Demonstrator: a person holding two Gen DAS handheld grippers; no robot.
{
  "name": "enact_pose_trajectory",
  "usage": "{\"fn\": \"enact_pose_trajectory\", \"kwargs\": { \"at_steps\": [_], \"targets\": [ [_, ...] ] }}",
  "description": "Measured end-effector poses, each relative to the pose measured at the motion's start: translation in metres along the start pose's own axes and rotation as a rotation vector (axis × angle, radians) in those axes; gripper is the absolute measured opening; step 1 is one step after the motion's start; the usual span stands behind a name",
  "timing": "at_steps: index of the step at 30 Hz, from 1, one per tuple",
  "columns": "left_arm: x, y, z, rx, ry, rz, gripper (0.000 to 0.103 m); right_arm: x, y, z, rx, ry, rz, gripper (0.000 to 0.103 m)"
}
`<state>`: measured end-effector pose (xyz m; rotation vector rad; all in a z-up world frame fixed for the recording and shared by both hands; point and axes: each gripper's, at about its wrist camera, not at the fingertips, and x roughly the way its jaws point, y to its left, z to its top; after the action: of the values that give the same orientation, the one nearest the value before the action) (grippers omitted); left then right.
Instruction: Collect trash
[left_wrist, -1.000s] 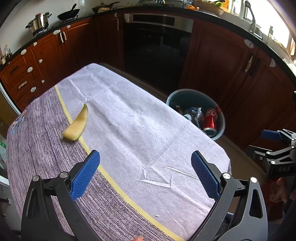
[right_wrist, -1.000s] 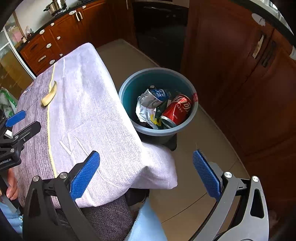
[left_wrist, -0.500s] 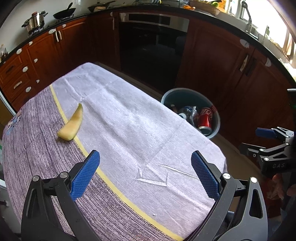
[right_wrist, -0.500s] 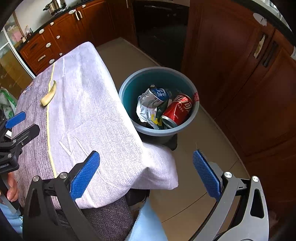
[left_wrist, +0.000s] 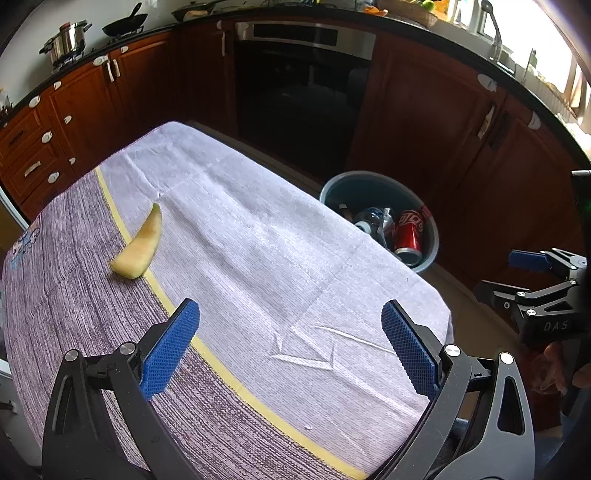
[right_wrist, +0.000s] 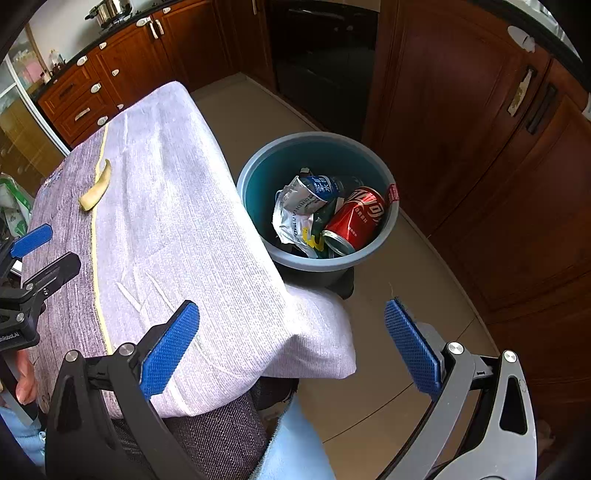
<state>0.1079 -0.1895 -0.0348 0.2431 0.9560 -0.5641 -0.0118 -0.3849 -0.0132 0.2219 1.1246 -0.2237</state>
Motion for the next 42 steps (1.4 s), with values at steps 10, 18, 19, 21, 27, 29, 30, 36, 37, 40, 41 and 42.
{"fn": "enact_pose_trajectory", "kwargs": {
  "at_steps": [10,18,19,21,27,29,30,36,37,40,41,42],
  "targets": [
    [0.0027,-0.0012,-0.0008,0.014,0.008,0.003,0.099,0.0036,-0.0004,0.0035,0.000,0.007,0.000,0.096],
    [0.0027,-0.0017,-0.0005,0.024,0.011,0.007,0.099,0.0043,0.0000,0.0047,0.000,0.010,0.002,0.096],
    [0.0030,-0.0019,-0.0003,0.024,0.011,0.007,0.099,0.0047,-0.0003,0.0052,0.001,0.011,0.002,0.096],
    [0.0034,-0.0020,-0.0006,0.024,0.013,0.006,0.099,0.0051,-0.0002,0.0055,0.001,0.013,0.002,0.096],
    [0.0051,-0.0018,-0.0010,0.026,0.019,0.004,0.099,0.0066,0.0007,0.0065,-0.003,0.016,0.009,0.096],
    [0.0050,-0.0013,-0.0013,0.025,0.020,0.003,0.099,0.0072,0.0015,0.0068,-0.005,0.017,0.009,0.096],
    [0.0051,-0.0014,-0.0014,0.024,0.020,0.004,0.099,0.0073,0.0018,0.0070,-0.005,0.017,0.009,0.096],
    [0.0069,0.0012,-0.0029,0.011,0.038,0.023,0.099,0.0078,0.0019,0.0074,-0.002,0.017,0.007,0.096],
    [0.0076,0.0019,-0.0031,0.009,0.045,0.019,0.099,0.0078,0.0013,0.0076,-0.002,0.017,0.007,0.096],
    [0.0085,0.0019,-0.0048,0.011,0.049,0.022,0.099,0.0085,0.0011,0.0076,0.001,0.018,0.007,0.096],
    [0.0090,0.0021,-0.0049,0.011,0.051,0.023,0.099,0.0087,0.0011,0.0077,0.000,0.019,0.006,0.096],
    [0.0093,0.0023,-0.0055,0.011,0.053,0.023,0.099,0.0088,0.0012,0.0079,-0.001,0.020,0.006,0.096]
  ]
}}
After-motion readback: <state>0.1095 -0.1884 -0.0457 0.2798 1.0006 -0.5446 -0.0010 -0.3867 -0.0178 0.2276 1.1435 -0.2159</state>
